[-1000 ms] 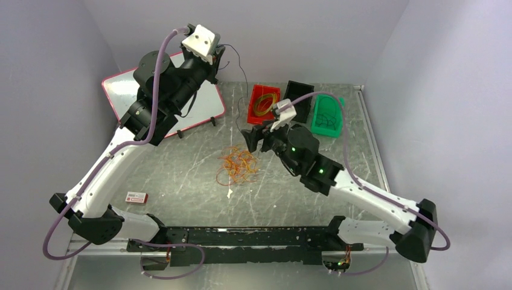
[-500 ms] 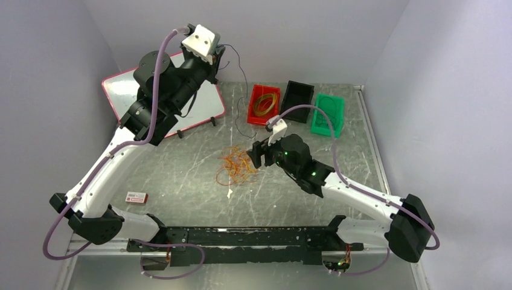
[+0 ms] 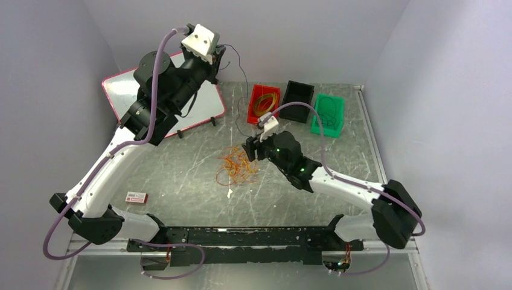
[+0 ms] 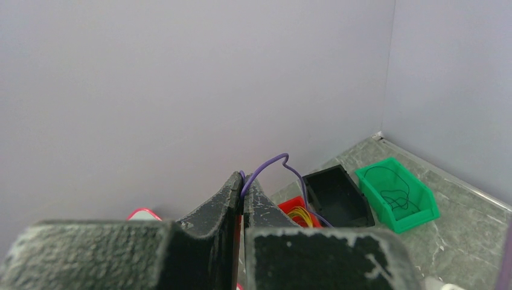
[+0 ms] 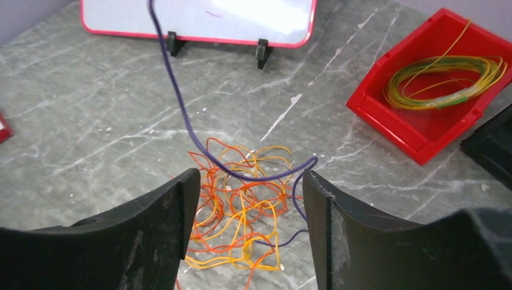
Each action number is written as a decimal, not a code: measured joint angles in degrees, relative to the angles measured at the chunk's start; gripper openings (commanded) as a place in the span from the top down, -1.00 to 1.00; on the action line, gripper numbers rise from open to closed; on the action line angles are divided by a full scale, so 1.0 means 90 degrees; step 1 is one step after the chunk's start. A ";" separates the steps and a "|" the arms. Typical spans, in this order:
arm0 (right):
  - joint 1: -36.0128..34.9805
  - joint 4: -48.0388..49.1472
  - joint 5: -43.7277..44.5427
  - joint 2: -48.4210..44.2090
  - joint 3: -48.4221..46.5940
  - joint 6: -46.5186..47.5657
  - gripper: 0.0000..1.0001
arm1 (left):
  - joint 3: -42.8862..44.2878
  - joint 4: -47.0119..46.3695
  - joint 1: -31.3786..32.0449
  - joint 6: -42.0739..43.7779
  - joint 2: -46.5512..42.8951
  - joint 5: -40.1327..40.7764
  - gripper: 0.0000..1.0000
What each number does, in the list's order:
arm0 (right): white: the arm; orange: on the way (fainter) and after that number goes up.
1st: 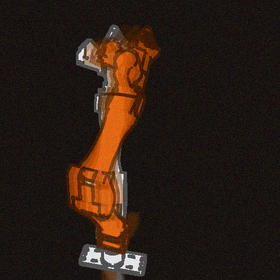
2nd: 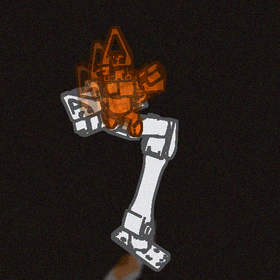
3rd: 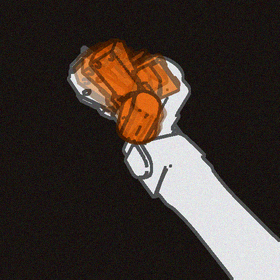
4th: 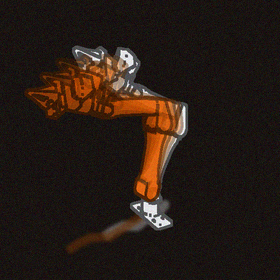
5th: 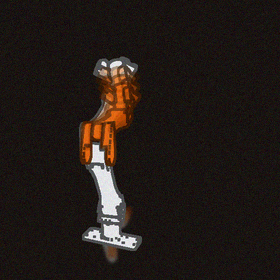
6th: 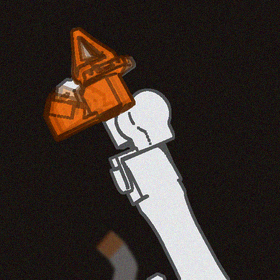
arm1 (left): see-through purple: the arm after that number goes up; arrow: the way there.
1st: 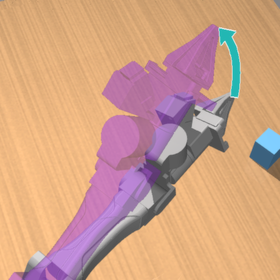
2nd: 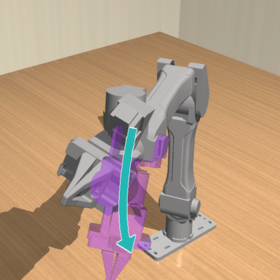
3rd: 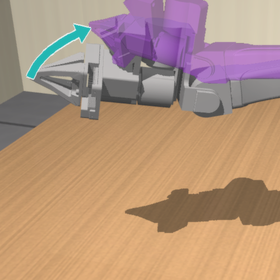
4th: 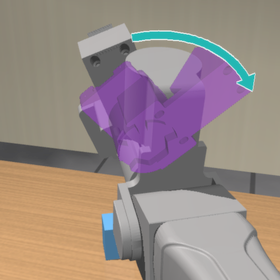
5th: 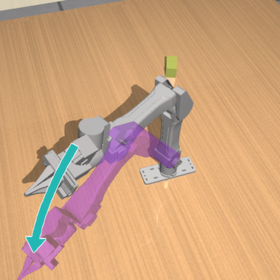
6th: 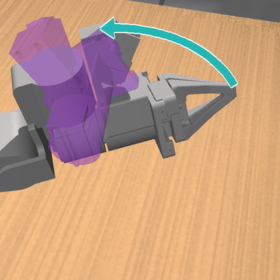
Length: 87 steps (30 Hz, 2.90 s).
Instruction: Untangle the cables
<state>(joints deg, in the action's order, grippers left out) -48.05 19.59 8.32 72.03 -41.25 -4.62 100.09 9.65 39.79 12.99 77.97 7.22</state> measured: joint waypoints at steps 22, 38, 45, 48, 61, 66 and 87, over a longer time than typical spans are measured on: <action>0.0340 -0.0498 0.0770 -0.1525 -0.1171 -0.0668 1.00 | -0.1508 -0.0163 -0.0002 -0.0459 -0.0238 -0.0024 0.86; 0.0352 -0.2242 0.0299 -0.1846 -0.2450 -0.0333 -0.05 | -0.2470 -0.0699 -0.0032 -0.0862 -0.0221 -0.0971 0.86; 0.0410 -0.2256 0.0112 -0.1834 -0.1598 -0.0478 -0.37 | -0.2246 -0.0770 -0.0032 -0.0848 -0.0175 -0.1243 0.86; 0.0554 -0.1889 -0.0107 -0.1615 -0.0964 -0.0682 -0.42 | -0.2171 -0.0801 -0.0032 -0.0848 -0.0175 -0.1302 0.86; 0.0687 0.0680 -0.0338 0.0002 0.0192 -0.1834 -0.39 | -0.1889 -0.0814 -0.0032 -0.0903 -0.0175 -0.1426 0.86; 0.0736 0.1673 -0.0406 0.0571 0.0189 -0.2188 -0.32 | -0.1889 -0.0814 -0.0032 -0.0962 -0.0175 -0.1433 0.86; 0.1183 0.2669 0.0131 0.1054 0.0010 -0.2880 1.00 | -0.2096 -0.0988 -0.0051 -0.1241 -0.0678 -0.1292 0.86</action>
<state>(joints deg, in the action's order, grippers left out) -37.41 43.62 9.50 81.52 -41.17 -30.55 81.23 0.75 39.33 1.83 71.88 -4.40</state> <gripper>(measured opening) 0.016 0.078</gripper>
